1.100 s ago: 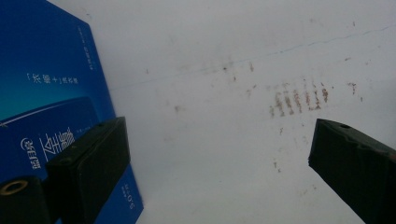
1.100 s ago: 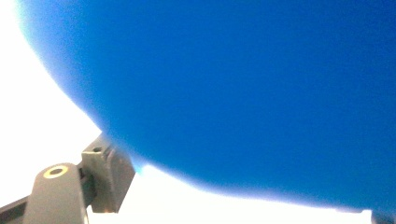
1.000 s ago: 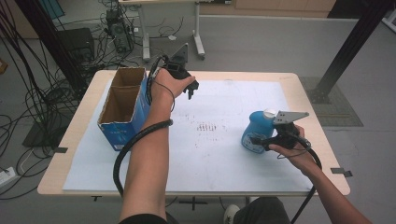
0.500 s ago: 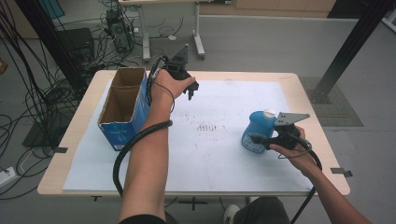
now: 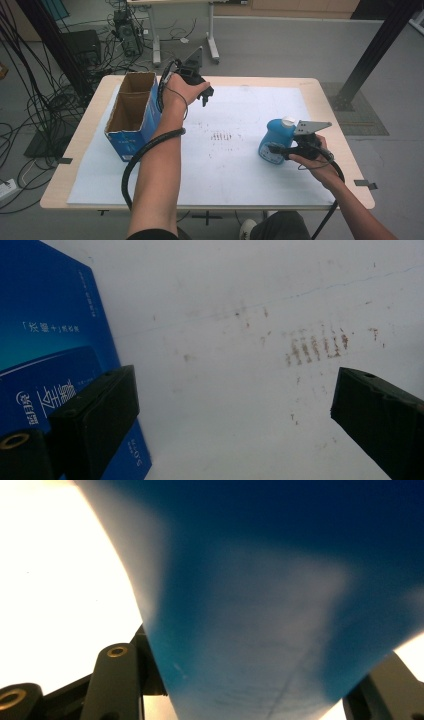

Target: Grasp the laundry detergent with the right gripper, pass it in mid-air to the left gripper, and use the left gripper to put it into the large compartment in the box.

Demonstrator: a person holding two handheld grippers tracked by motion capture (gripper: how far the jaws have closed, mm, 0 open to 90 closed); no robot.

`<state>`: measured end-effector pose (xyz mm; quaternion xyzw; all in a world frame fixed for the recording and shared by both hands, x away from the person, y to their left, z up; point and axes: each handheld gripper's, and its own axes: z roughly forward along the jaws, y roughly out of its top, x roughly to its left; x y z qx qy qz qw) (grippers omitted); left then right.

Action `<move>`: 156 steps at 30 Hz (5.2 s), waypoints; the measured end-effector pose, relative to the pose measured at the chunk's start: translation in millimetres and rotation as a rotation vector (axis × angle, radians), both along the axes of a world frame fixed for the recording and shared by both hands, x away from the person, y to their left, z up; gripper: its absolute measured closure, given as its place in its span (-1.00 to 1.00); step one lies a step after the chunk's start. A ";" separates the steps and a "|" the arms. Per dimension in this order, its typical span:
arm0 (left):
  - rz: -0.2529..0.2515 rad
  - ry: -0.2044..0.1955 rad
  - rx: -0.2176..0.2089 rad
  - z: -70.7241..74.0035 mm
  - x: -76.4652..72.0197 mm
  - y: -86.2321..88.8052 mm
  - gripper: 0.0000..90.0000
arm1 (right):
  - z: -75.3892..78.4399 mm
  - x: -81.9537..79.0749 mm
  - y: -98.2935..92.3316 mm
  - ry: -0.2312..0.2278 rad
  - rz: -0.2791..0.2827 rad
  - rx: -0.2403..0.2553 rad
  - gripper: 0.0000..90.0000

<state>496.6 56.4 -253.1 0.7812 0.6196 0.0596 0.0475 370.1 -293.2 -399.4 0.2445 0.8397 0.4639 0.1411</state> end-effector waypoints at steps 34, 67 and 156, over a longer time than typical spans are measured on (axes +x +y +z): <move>0.016 -0.015 -0.002 6.3 -2.1 2.9 -0.88 | 0.5 -1.0 1.1 -0.003 -0.005 -0.008 -0.07; 0.012 -0.020 0.008 10.7 -3.3 3.4 -0.87 | 1.1 -0.4 0.6 0.008 -0.005 -0.008 -0.01; -0.031 -0.059 -0.026 32.3 -8.0 11.3 -0.86 | 5.3 -2.5 7.0 0.005 -0.024 -0.044 -0.01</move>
